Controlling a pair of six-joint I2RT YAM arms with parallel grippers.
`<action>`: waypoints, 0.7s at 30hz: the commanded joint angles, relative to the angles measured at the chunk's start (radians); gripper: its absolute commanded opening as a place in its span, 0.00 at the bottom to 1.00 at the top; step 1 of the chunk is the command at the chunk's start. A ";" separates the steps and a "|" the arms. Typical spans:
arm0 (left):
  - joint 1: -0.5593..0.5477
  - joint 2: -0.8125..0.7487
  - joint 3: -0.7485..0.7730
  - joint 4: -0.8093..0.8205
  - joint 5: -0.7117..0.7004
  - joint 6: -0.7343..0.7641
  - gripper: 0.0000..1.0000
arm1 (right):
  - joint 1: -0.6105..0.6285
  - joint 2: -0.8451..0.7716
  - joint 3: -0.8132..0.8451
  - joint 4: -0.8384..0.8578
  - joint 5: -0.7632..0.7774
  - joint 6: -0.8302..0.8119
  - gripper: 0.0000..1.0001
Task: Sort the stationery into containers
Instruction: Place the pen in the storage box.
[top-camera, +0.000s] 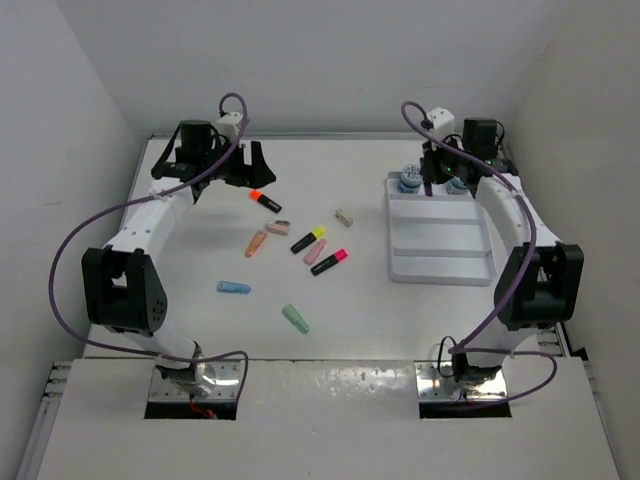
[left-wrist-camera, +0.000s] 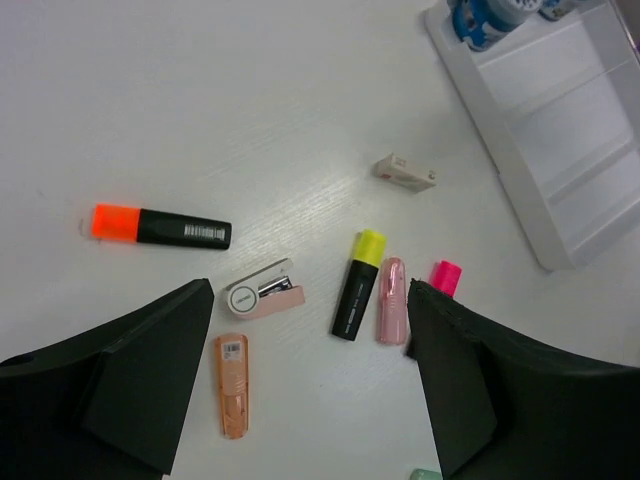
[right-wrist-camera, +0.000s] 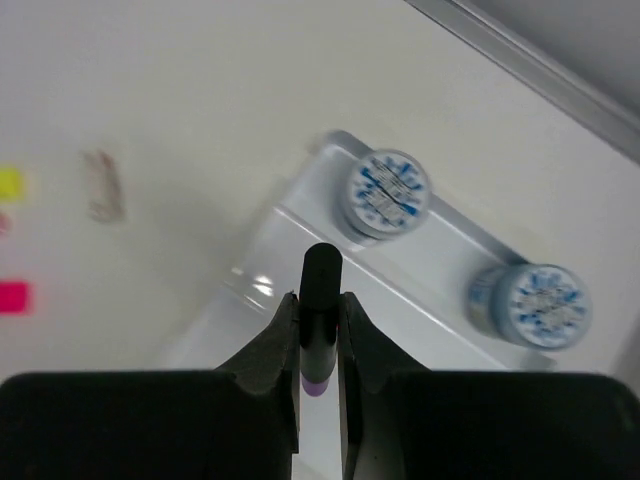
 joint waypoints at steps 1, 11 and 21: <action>-0.003 0.037 0.053 -0.013 -0.007 0.027 0.85 | -0.025 -0.016 -0.036 -0.026 0.001 -0.432 0.00; -0.003 0.123 0.128 -0.041 -0.157 0.047 0.84 | -0.145 0.129 -0.071 0.037 0.043 -0.763 0.00; -0.010 0.285 0.287 -0.111 -0.332 -0.018 0.85 | -0.153 0.241 -0.057 0.027 0.127 -0.822 0.16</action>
